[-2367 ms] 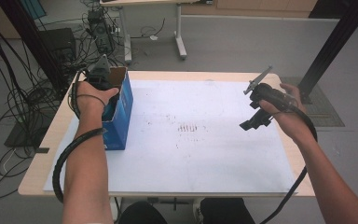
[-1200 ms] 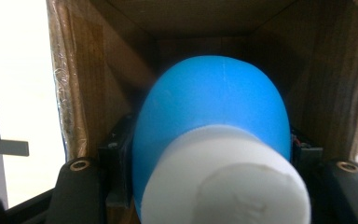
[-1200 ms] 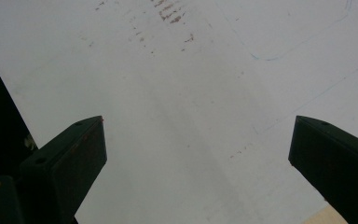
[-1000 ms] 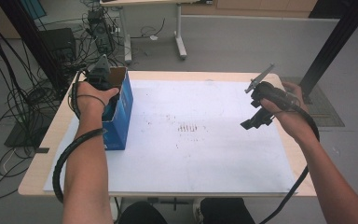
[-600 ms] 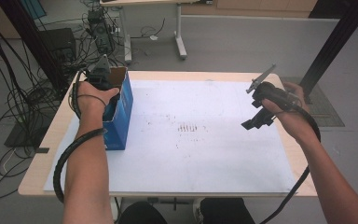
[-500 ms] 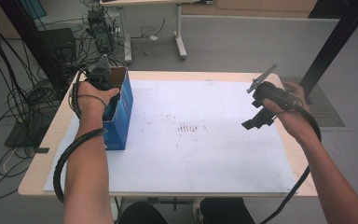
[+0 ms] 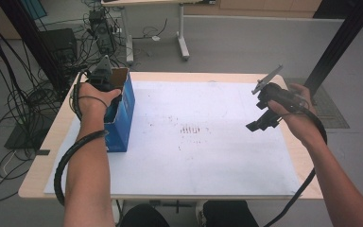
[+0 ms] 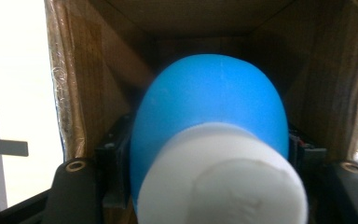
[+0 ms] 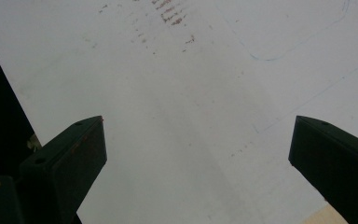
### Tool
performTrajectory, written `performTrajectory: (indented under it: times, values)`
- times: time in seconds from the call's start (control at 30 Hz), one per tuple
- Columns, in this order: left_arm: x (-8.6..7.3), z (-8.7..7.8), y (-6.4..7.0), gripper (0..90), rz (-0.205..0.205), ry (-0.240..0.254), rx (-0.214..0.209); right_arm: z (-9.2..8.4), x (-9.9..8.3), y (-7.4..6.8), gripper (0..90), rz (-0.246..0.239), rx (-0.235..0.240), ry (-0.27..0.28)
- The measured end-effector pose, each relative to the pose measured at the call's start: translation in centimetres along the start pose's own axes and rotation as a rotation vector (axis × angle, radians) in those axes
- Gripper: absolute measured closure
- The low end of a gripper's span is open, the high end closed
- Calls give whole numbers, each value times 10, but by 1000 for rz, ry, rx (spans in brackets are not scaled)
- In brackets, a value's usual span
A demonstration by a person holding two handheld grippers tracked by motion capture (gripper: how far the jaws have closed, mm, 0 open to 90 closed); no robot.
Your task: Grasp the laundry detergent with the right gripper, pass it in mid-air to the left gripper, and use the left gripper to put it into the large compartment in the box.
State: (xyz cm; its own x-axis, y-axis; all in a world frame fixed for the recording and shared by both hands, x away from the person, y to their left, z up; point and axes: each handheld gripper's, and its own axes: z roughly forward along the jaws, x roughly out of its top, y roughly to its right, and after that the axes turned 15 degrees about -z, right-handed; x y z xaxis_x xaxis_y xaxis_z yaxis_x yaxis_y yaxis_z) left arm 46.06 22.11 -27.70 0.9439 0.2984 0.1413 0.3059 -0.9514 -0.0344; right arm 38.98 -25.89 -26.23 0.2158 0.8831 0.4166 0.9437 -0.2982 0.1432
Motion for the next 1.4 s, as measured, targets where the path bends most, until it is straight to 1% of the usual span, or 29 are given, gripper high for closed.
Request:
performTrajectory:
  times: [0.07,0.23,0.27,0.4,0.47,0.57,0.7,0.77,0.83,0.87,0.93,0.97,1.07,1.13,1.2,1.33,1.4]
  values:
    - [-1,-3,-1,314,1,2,-3,0,1,0,39,-2,-1,1]
    - [-3,-15,-3,280,-1,26,-4,-2,4,-2,39,-9,-5,4]
    - [-4,-20,-3,276,-2,34,-6,-3,4,-2,39,-13,-6,5]
    - [-8,-29,-4,261,7,44,-4,-5,7,-4,39,-17,-11,9]
    - [-11,-35,-5,254,8,52,-9,-6,8,-5,39,-18,-10,10]
    - [-16,-41,-5,244,23,60,-2,-6,8,-6,40,-21,-10,4]
    - [-23,-53,-2,205,55,76,-22,-7,7,-6,39,-14,-9,-9]
    - [-27,-61,4,185,84,90,-39,-7,7,-5,40,-18,-5,-13]
    - [-28,-67,10,166,103,98,-53,-7,7,-4,39,-14,-5,-20]
    - [-29,-71,15,153,117,106,-61,-8,7,-3,39,-15,-5,-18]
    - [-29,-75,24,140,135,116,-64,-8,7,-2,39,-16,-6,-20]
    - [-29,-77,30,136,152,116,-64,-8,7,-1,39,-19,-6,-20]
    - [-27,-79,47,135,196,111,-55,-7,8,1,39,-26,-1,-30]
    - [-25,-79,57,126,212,109,-63,-5,7,3,39,-28,3,-33]
    - [-23,-78,70,119,238,106,-72,-3,7,5,39,-26,8,-32]
    - [-21,-75,93,116,267,110,-107,1,8,5,41,-37,19,-41]
    - [-20,-74,103,115,286,116,-120,3,11,3,41,-52,19,-59]
